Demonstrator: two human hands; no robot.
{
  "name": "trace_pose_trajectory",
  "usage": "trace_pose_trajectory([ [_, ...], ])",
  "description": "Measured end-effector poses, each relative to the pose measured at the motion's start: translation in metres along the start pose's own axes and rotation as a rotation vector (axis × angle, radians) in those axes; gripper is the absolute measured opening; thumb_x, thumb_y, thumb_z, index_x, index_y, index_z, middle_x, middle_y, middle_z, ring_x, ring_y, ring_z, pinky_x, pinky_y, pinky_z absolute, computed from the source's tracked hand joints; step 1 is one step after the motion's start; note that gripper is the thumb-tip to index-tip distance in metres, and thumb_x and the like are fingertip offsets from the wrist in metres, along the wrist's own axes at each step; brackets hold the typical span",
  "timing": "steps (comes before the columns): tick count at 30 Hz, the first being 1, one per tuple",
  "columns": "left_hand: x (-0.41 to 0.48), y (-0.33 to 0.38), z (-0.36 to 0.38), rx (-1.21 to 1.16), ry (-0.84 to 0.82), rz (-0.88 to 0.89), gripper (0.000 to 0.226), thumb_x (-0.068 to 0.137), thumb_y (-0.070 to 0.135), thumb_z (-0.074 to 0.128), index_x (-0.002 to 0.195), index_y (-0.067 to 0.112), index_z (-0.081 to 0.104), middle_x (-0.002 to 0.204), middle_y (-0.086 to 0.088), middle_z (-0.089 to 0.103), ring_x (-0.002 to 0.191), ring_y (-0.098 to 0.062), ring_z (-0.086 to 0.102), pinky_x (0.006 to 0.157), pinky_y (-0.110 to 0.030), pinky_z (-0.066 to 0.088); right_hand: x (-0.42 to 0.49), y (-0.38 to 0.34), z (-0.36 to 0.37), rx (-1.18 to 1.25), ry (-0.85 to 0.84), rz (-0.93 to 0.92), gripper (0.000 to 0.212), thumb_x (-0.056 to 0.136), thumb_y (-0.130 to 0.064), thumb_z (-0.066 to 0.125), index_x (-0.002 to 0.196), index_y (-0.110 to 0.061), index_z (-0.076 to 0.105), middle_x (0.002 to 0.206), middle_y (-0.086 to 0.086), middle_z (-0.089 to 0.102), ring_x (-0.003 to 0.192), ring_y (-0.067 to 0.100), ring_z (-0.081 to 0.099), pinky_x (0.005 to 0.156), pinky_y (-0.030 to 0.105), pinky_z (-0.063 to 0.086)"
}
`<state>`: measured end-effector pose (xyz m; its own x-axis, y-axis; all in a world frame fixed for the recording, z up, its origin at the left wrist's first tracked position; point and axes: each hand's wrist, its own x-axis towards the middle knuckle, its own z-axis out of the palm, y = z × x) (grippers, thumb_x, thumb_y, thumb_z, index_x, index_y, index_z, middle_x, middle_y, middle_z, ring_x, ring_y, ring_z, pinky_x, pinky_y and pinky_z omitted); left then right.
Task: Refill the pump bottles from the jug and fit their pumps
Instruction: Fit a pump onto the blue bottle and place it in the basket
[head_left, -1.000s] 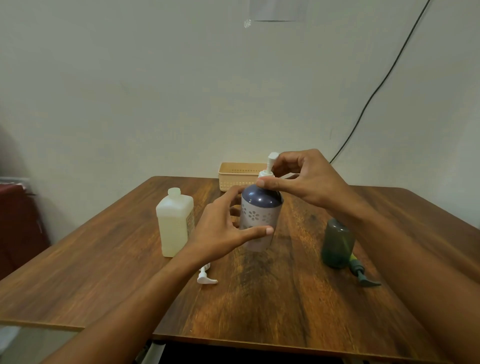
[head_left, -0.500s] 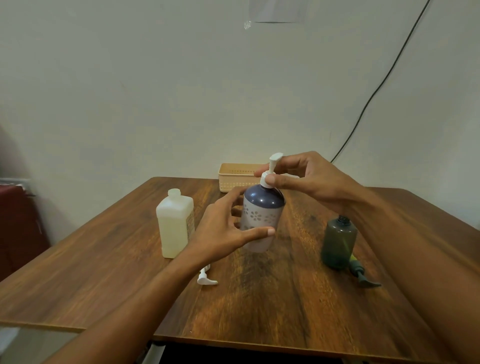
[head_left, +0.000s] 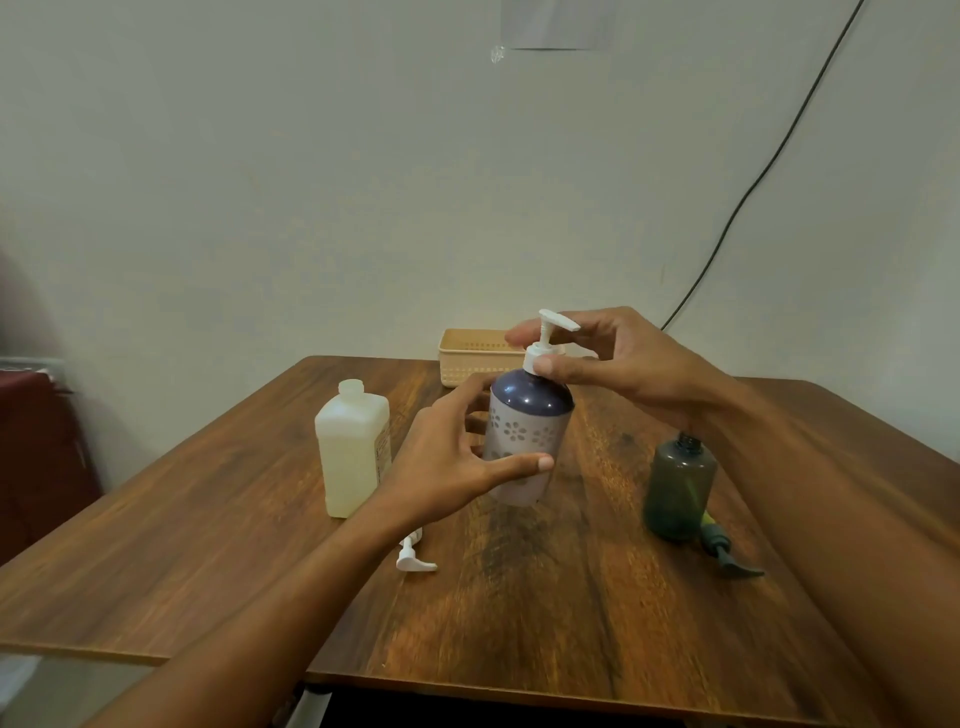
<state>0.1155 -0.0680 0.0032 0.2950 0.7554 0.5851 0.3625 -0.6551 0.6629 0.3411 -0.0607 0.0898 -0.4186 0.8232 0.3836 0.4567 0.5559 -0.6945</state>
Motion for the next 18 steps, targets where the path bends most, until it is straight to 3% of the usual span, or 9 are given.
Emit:
trace_pose_trajectory([
  [3,0.0,-0.001,0.0,0.013,0.003,0.004,0.092,0.068,0.06,0.084,0.147,0.029,0.047,0.137,0.01,0.062,0.117,-0.006,0.062,0.09,-0.022,0.058,0.002,-0.001,0.001,-0.031,0.042,-0.009,0.033,0.087,-0.04,0.081,0.115,-0.023,0.081,0.119,-0.015,0.077,0.116,0.004,0.07,0.098,0.033,0.058],
  [7,-0.001,0.0,0.003,0.024,-0.005,0.011,0.093,0.068,0.062,0.084,0.148,0.035,0.044,0.139,0.012,0.06,0.116,-0.003,0.061,0.088,-0.022,0.058,0.006,-0.004,0.017,-0.123,0.18,0.017,0.049,0.078,-0.05,0.084,0.108,-0.013,0.074,0.109,-0.006,0.077,0.105,0.014,0.073,0.095,0.042,0.064],
  [10,0.0,0.002,0.003,0.017,0.007,0.005,0.094,0.069,0.062,0.083,0.149,0.035,0.043,0.141,0.011,0.059,0.117,-0.004,0.059,0.09,-0.025,0.058,0.006,-0.002,0.018,-0.139,0.144,0.04,0.055,0.082,-0.063,0.077,0.12,-0.024,0.07,0.122,-0.01,0.071,0.117,0.011,0.067,0.102,0.045,0.06],
  [13,0.001,0.0,0.001,0.01,0.009,-0.003,0.091,0.07,0.059,0.084,0.147,0.03,0.046,0.139,0.009,0.061,0.117,-0.007,0.061,0.092,-0.024,0.057,0.001,-0.001,0.006,0.047,-0.004,0.047,0.045,0.091,-0.055,0.071,0.131,-0.035,0.07,0.136,-0.015,0.068,0.131,0.009,0.062,0.109,0.044,0.053],
  [15,0.002,-0.001,0.0,0.012,0.005,-0.002,0.09,0.07,0.057,0.085,0.147,0.029,0.047,0.138,0.009,0.062,0.118,-0.008,0.062,0.093,-0.027,0.058,-0.001,0.0,0.002,0.072,-0.062,0.013,0.037,0.095,-0.046,0.072,0.13,-0.033,0.074,0.138,-0.016,0.068,0.132,0.007,0.061,0.109,0.043,0.052],
  [18,0.001,-0.001,0.0,0.011,0.009,0.001,0.09,0.069,0.057,0.085,0.146,0.031,0.047,0.137,0.01,0.062,0.117,-0.005,0.062,0.09,-0.022,0.057,0.001,0.004,0.004,0.036,0.009,0.0,0.038,0.087,-0.044,0.078,0.117,-0.022,0.079,0.127,-0.014,0.075,0.123,0.005,0.065,0.106,0.043,0.055],
])
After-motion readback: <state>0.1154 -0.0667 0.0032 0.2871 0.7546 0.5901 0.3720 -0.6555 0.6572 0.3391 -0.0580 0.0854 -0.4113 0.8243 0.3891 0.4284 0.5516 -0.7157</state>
